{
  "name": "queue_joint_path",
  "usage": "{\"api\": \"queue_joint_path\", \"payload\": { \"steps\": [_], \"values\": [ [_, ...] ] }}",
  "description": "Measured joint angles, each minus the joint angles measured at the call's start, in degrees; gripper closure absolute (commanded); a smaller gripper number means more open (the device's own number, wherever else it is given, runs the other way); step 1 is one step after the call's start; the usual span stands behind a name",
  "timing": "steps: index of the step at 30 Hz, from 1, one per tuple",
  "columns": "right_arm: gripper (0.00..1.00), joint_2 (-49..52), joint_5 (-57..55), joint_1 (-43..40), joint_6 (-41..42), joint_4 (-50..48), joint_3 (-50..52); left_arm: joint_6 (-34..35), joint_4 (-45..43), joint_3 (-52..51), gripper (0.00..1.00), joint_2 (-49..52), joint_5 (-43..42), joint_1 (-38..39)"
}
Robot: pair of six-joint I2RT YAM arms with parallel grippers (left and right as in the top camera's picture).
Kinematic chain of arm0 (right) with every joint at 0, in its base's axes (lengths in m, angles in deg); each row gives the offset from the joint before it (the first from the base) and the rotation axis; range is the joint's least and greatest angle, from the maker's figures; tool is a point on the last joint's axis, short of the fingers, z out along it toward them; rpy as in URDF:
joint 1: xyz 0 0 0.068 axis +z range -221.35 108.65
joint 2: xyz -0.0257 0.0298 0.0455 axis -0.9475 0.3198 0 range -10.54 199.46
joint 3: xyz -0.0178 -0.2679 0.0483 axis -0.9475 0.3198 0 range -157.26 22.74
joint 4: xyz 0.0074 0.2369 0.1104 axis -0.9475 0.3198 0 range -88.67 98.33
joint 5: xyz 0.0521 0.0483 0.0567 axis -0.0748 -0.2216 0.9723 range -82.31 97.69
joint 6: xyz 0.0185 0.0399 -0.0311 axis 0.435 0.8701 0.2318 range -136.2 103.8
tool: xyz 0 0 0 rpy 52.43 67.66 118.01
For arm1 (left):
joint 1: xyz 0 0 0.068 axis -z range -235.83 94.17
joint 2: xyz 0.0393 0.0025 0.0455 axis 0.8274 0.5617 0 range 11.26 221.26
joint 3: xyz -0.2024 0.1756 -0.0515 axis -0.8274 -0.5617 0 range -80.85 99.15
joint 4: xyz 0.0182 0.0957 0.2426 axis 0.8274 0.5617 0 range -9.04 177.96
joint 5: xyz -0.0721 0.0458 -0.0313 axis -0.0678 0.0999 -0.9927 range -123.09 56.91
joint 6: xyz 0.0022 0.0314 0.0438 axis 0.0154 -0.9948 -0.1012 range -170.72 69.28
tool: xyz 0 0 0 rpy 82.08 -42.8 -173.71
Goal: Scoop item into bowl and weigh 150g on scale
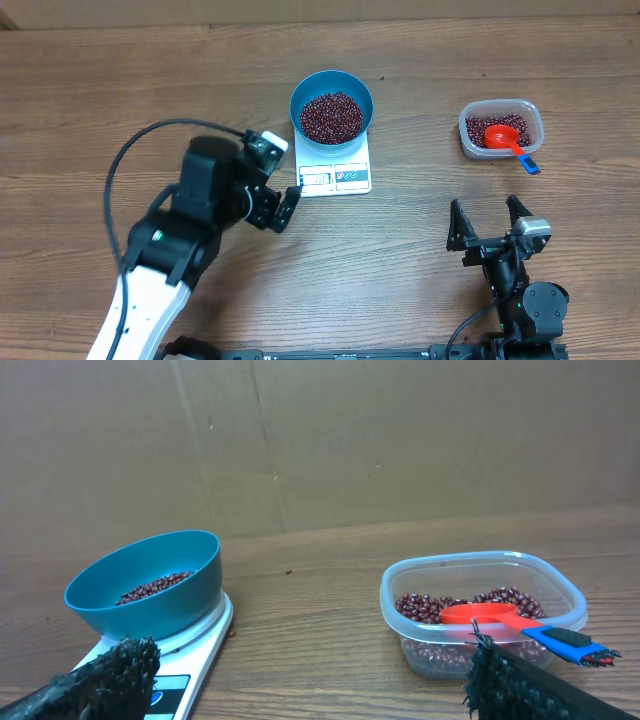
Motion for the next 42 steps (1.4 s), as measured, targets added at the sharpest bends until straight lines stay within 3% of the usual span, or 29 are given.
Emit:
{"api": "queue_joint_path", "payload": {
  "steps": [7, 17, 21, 36, 42],
  "values": [
    [0.0, 0.0, 0.0, 0.0, 0.0, -0.04, 0.0, 4.28, -8.46, -8.61, 0.01, -13.62, -0.02, -4.92],
    [0.0, 0.0, -0.02, 0.0, -0.02, -0.02, 0.0, 8.61, -33.18, -35.04, 0.01, -35.34, -0.04, -12.17],
    [0.0, 0.0, 0.02, 0.0, -0.02, -0.02, 0.0, 9.44, -38.8, -44.17, 0.0, -42.93, 0.44, -14.49],
    [0.0, 0.0, 0.02, 0.0, 0.09, -0.02, 0.0, 9.49, -39.58, -55.19, 0.01, -57.46, 3.74, -19.04],
    [0.0, 0.0, 0.0, 0.0, 0.13, -0.02, 0.0, 8.7, -34.58, -56.13, 0.0, -60.5, 5.18, -19.47]
  ]
}}
